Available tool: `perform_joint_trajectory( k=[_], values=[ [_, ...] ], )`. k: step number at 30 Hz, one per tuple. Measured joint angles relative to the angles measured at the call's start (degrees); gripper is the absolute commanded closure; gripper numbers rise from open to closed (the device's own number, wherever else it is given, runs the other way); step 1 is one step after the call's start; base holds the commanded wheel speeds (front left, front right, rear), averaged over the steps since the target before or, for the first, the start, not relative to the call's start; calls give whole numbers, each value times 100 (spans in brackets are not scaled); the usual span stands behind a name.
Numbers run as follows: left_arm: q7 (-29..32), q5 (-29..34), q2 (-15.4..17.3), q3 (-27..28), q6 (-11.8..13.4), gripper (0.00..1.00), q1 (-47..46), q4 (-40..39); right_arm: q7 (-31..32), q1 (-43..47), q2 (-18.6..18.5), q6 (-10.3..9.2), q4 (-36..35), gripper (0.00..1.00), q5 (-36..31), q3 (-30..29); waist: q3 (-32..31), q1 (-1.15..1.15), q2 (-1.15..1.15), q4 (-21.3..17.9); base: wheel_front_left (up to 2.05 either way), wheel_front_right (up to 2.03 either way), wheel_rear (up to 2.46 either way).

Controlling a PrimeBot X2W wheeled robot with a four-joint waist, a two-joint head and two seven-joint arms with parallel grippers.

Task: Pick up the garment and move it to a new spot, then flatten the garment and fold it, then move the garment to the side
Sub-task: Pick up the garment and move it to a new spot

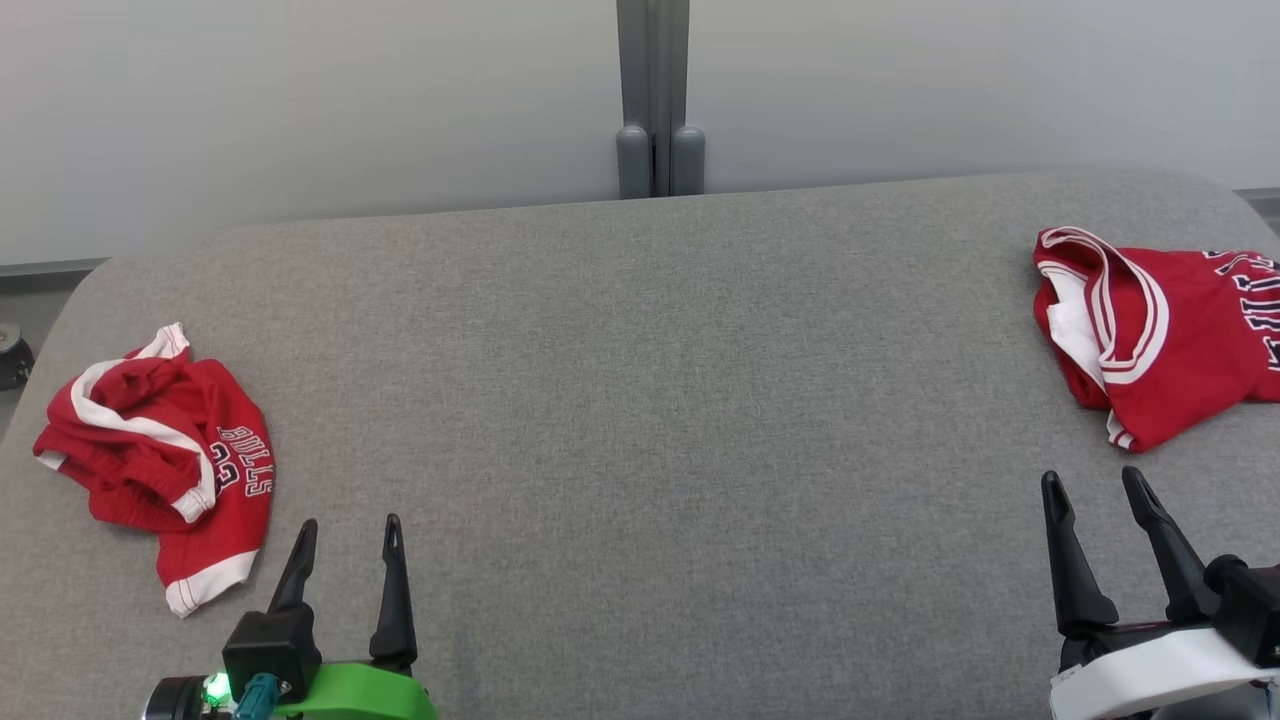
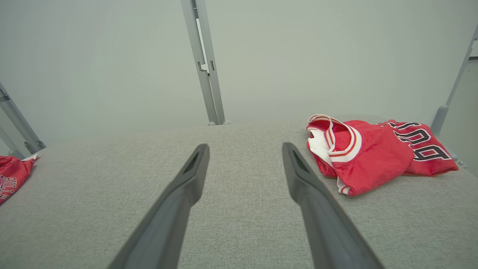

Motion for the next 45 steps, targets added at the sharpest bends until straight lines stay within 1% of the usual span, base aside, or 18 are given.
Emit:
perform_joint_trajectory(
  k=[8,15,18,24,30,34,40,42,45],
  values=[
    [0,-8,13,-62,-12,0,-9,62,18,38,22,0,-13,0,29,-14,-10,0,0,33,0,0,0],
    [-25,-8,8,-67,-19,0,-182,37,10,40,-10,0,-56,0,34,-31,71,0,0,239,0,0,0],
    [-42,-9,-15,-46,-19,0,-337,32,7,29,-83,0,-171,0,27,54,117,0,0,431,0,0,0],
    [-52,-18,-69,91,-7,0,-636,68,67,-193,-254,0,-444,0,38,391,245,0,0,971,0,0,0],
    [-75,-38,-154,378,-9,0,-766,24,162,-344,-382,0,-592,0,60,609,397,0,0,1585,0,0,0],
    [-76,-10,-252,552,-32,0,-770,-41,246,-478,-545,0,-679,0,75,665,518,0,0,1939,0,0,0],
    [-77,63,-450,702,-152,0,-920,-9,370,-704,-732,0,-864,0,73,687,835,0,0,2245,0,0,0],
    [-76,64,-528,701,-230,0,-1110,109,461,-808,-813,0,-964,0,64,683,977,0,0,2296,0,0,0],
    [-76,-3,-636,682,-357,0,-1533,535,623,-953,-959,0,-1147,0,37,644,1246,0,0,2348,0,0,0]
  ],
)
